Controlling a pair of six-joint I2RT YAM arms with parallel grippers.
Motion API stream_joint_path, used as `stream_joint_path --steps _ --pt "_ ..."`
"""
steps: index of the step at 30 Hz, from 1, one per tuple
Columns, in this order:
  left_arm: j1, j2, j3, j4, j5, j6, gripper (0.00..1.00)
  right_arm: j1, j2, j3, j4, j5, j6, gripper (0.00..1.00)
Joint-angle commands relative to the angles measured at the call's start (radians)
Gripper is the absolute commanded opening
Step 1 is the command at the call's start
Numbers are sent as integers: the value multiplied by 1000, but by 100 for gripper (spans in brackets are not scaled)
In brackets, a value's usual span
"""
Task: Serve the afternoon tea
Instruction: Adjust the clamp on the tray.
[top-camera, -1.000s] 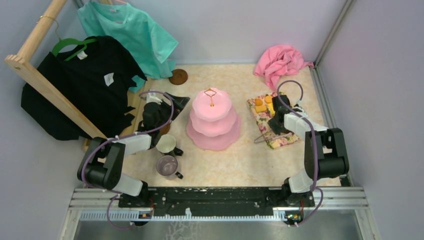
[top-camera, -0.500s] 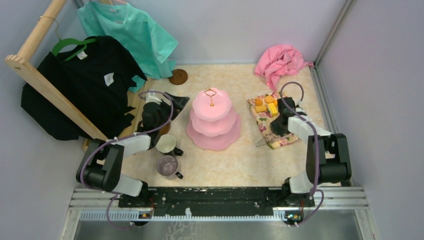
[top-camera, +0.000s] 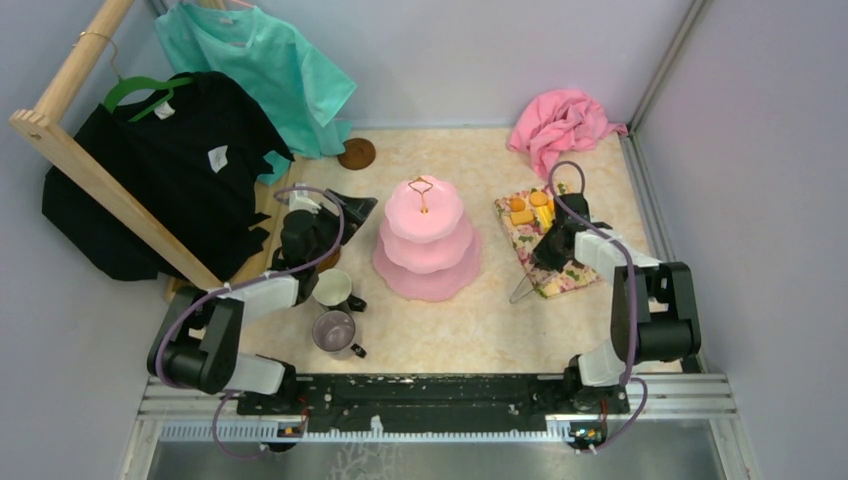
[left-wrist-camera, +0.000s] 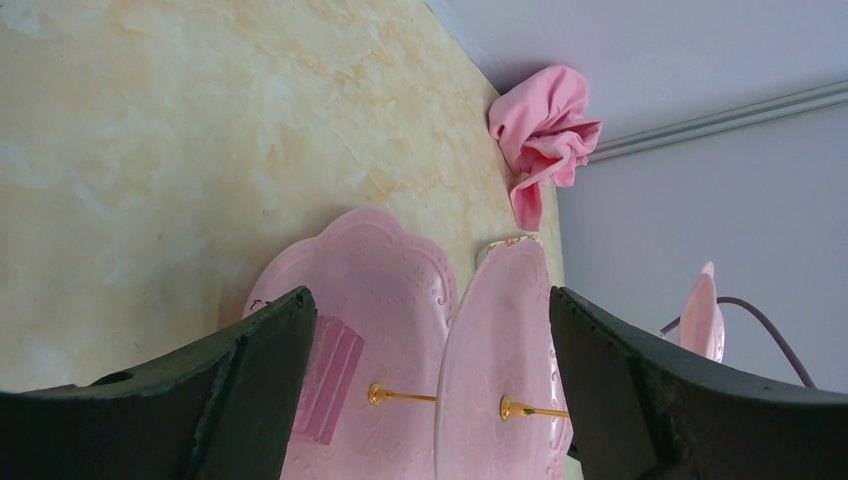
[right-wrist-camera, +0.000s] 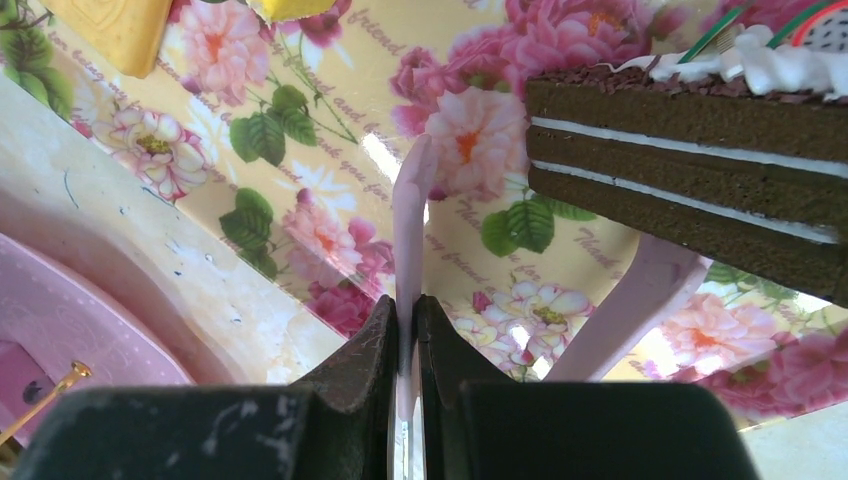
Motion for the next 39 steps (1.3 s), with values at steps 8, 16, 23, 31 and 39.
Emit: stream_joint_path --steps 8,16,23,31,39 --pt "-4 -27 -3 12 -1 11 91 -4 -170 -55 -32 69 321 0" --pt "-4 -9 3 24 -3 18 91 -9 -192 28 -115 177 392 0" --pt "-1 29 26 25 1 27 91 -19 -93 114 -106 189 428 0" --pt "1 88 52 42 20 34 91 -47 -9 136 -82 163 525 0" --pt "1 102 66 23 19 52 91 -102 8 103 -47 139 566 0"
